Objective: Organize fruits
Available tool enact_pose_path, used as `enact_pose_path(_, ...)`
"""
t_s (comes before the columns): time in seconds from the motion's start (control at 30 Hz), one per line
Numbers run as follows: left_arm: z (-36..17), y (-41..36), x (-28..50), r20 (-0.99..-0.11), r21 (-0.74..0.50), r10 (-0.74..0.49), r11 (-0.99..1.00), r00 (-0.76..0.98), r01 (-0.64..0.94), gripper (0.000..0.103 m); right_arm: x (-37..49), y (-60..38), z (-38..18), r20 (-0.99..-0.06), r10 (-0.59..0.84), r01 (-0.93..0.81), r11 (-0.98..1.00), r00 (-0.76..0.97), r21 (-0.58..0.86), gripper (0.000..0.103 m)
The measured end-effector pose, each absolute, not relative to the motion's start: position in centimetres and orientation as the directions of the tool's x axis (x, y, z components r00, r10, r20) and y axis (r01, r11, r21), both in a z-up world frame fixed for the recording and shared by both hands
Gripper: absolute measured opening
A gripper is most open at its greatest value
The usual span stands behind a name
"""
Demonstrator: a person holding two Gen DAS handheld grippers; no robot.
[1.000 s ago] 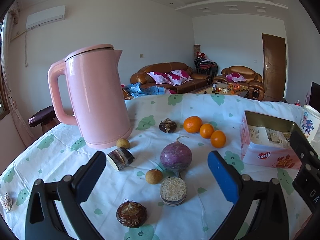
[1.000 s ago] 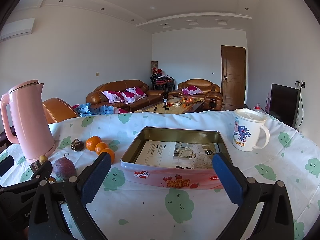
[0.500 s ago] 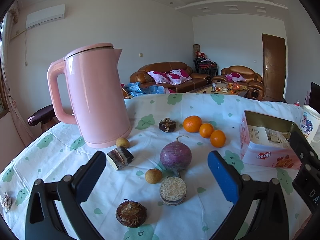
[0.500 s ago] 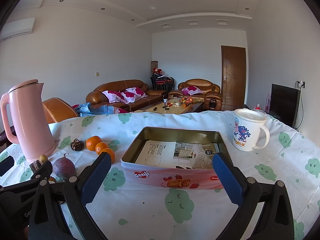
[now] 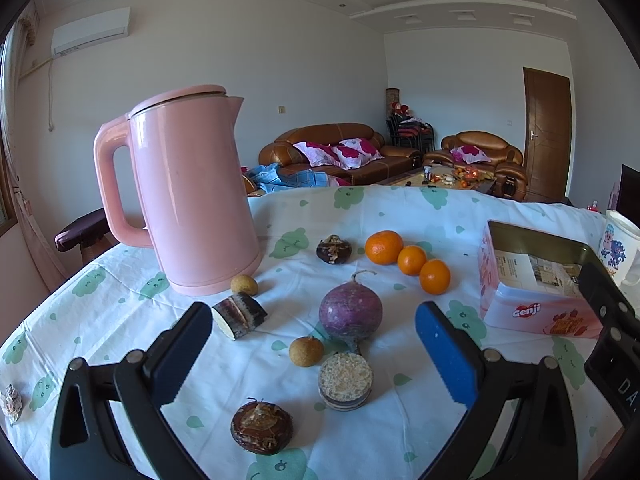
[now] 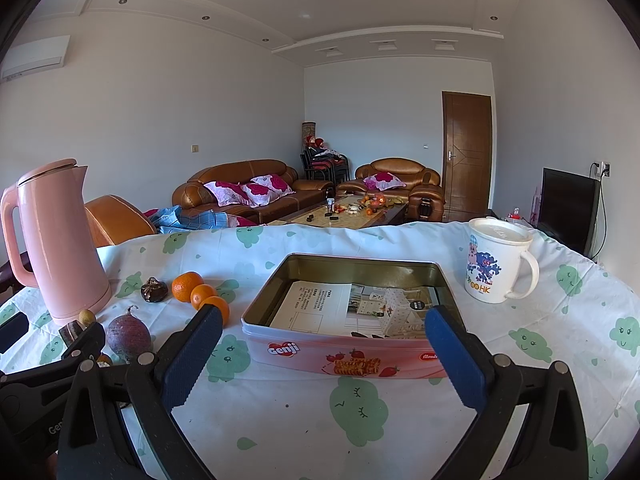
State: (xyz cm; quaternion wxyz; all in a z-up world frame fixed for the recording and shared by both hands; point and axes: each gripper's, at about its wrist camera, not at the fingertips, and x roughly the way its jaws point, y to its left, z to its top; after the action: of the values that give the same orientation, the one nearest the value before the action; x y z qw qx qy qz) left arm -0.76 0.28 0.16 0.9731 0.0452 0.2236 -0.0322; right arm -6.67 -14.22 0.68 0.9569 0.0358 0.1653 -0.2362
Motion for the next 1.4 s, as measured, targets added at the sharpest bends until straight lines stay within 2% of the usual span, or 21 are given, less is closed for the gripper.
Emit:
enact_pose_path(0.37,-0.2,0.0,-1.0,-0.451,0.062,-0.054,0.994,0.891,0.091,0.103,-6.7,-14.2,0.6,-0.334,-0.440,0.464,0.886,0.833,-0.010,0.102)
enact_pose_path(0.53,-0.5,0.6,-1.7,-0.492,0.024,-0.090,0.993,0.866,0.117,0.103,-6.5,-14.2,0.5,-0.349,-0.417,0.442,0.897,0.839,-0.009,0.102)
enact_pose_path(0.63,-0.5,2.2,-2.6,-0.514,0.047,-0.064,0.994,0.855,0.102,0.103,-6.4,-14.2,0.4,-0.355,-0.399,0.424,0.906,0.845,-0.008,0.102)
enact_pose_path(0.73,0.0,5.3,-3.7,-0.528,0.092,-0.035,0.991,0.849,0.098,0.103,-6.1,-14.1,0.3,-0.370,-0.343,0.372,0.928,0.863,0.007,0.102)
enact_pose_path(0.83,-0.1,8.2,-4.7,-0.553,0.127,0.005,0.989,0.833,0.078,0.103,-5.3,-13.3,0.0,-0.414,-0.227,0.263,0.964,0.882,0.032,0.101)
enact_pose_path(0.9,-0.5,10.1,-4.8,-0.583,0.124,0.026,0.991,0.812,0.057,0.103,-4.7,-12.5,-0.3,-0.444,-0.141,0.186,0.981,0.885,0.058,0.090)
enact_pose_path(0.93,-0.8,11.0,-4.7,-0.602,0.107,0.023,0.993,0.798,0.053,0.103,-4.2,-11.9,-0.5,-0.473,-0.084,0.138,0.987,0.877,0.080,0.077)
enact_pose_path(0.97,-1.0,11.6,-4.7,-0.619,0.088,0.010,0.995,0.785,0.057,0.103,-3.6,-11.2,-0.8,-0.505,-0.033,0.094,0.991,0.863,0.095,0.070)
enact_pose_path(1.07,-1.9,12.8,-4.5,-0.658,0.047,-0.019,0.997,0.753,0.067,0.101,-1.8,-8.4,-1.8,-0.581,0.083,-0.030,0.994,0.810,0.101,0.070)
enact_pose_path(1.17,-2.3,12.4,-4.6,-0.669,0.074,-0.031,0.991,0.743,0.108,0.096,-0.6,-5.2,-2.6,-0.622,0.133,-0.119,0.991,0.772,0.065,0.069)
enact_pose_path(1.2,-2.4,12.3,-4.6,-0.674,0.078,-0.039,0.989,0.738,0.124,0.095,-0.1,-4.5,-2.8,-0.643,0.138,-0.135,0.989,0.753,0.055,0.067)
enact_pose_path(1.27,-2.5,12.1,-4.7,-0.683,0.071,-0.063,0.986,0.728,0.152,0.090,1.0,-3.5,-3.4,-0.677,0.154,-0.160,0.986,0.719,0.055,0.055)
enact_pose_path(1.4,-2.2,12.1,-4.4,-0.696,0.024,-0.120,0.981,0.707,0.191,0.090,3.0,-2.5,-4.8,-0.742,0.162,-0.180,0.982,0.651,0.057,0.052)
